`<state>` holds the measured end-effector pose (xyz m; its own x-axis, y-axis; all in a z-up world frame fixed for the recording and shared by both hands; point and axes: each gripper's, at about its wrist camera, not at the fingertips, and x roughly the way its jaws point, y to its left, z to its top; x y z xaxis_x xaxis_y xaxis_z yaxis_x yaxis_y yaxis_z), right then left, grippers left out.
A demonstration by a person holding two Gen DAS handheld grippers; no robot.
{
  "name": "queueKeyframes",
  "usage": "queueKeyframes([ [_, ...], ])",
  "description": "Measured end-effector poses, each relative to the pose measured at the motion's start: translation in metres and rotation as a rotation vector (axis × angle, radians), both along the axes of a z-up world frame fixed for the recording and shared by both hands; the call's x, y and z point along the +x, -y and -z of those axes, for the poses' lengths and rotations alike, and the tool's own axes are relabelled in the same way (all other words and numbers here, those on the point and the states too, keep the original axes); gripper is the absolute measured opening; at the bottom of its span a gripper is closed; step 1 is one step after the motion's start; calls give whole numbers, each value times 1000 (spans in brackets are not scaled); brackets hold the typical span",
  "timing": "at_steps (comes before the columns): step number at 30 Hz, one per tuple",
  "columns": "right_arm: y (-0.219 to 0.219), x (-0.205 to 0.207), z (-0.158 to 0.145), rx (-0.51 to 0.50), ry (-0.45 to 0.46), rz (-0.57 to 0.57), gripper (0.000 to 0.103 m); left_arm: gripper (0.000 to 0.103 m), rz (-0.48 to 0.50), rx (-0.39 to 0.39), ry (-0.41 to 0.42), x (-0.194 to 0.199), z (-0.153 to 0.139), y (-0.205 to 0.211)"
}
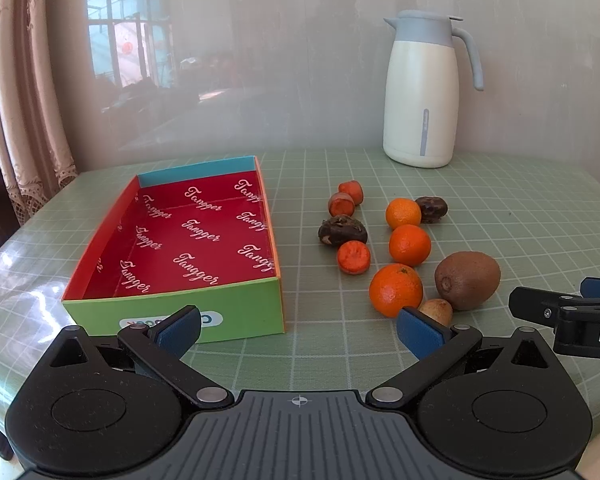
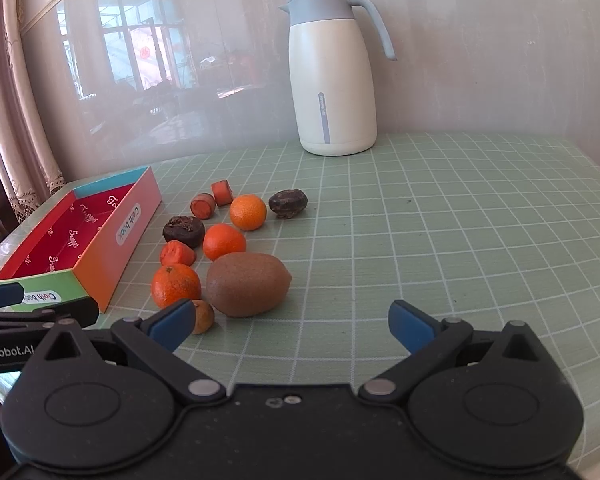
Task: Organize fruits
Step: 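Move the left tool toward the large mandarin orange near the kiwi, then close the left gripper on the large mandarin orange and lift it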
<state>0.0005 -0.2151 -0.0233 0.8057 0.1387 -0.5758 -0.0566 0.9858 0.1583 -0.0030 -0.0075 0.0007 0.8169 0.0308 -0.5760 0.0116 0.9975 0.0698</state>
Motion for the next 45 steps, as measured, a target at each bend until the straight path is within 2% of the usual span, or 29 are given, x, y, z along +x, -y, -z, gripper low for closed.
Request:
queueKeyframes([
  [19,7,1,0,12,-7,23,103,103,59,47,11,4,3,14],
  [25,18,0,-2,27,33,64,103,103,93,80,7,8,5,21],
  [27,21,0,-2,20,31,77,103,103,101,99,11,9,6,24],
  [29,21,-1,-5,-28,-1,81,103,103,111,103,6,11,6,26],
  [39,29,-1,-6,-15,2,107,103,103,146,137,1,15,11,38],
  [45,38,-2,-6,-7,3,135,103,103,198,167,20,15,14,47],
])
